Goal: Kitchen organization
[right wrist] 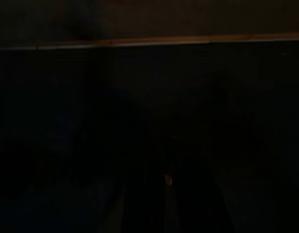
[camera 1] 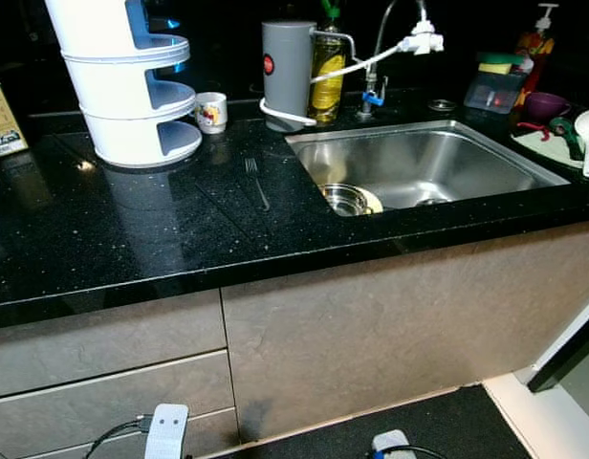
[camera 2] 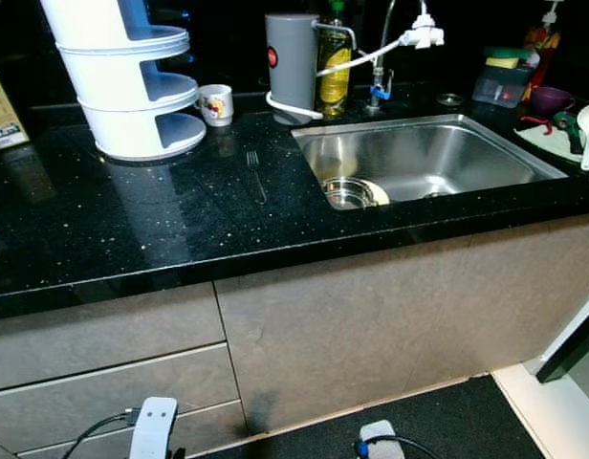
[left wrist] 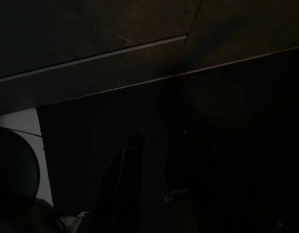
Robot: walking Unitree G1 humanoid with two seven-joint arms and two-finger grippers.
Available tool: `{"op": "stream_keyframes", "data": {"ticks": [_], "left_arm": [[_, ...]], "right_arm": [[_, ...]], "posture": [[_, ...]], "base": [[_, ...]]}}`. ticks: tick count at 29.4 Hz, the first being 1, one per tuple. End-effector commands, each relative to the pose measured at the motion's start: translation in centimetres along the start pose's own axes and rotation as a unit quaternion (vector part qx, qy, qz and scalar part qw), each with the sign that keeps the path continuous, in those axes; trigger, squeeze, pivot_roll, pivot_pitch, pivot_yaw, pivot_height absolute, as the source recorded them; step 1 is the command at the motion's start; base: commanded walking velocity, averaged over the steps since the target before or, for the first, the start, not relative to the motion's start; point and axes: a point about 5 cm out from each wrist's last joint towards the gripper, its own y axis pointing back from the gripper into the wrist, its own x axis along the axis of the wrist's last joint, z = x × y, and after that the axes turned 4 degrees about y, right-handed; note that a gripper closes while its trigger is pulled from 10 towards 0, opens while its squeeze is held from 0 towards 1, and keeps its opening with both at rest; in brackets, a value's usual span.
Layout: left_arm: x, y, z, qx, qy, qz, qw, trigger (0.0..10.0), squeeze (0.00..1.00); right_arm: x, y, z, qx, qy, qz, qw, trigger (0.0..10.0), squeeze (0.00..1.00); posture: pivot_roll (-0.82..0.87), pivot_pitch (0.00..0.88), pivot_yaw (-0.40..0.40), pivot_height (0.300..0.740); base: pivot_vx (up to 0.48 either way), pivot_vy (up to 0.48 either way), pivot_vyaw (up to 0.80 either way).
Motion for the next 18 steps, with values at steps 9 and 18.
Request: {"op": "stream_keyframes", "data": {"ticks": [9,18], "left_arm": [[-1.51,0.84,-0.11,-0.016,-0.041,0.001,0.999,10.0,0.00],[-1.36,0.78,0.16,-0.011,-0.029,0.005,0.999,10.0,0.00]], "right_arm": [[-0.31,0.00,-0.58,0.005,0.021,-0.003,1.000,10.0,0.00],[-0.99,0.22,-0.30,0.007,0.027,-0.018,0.999,10.0,0.00]], "posture": [[0.00,0.128,-0.015,0.740],[0.01,0.131,-0.019,0.740]], "base": [[0.000,0.000,0.44],[0.000,0.000,0.66]]}}
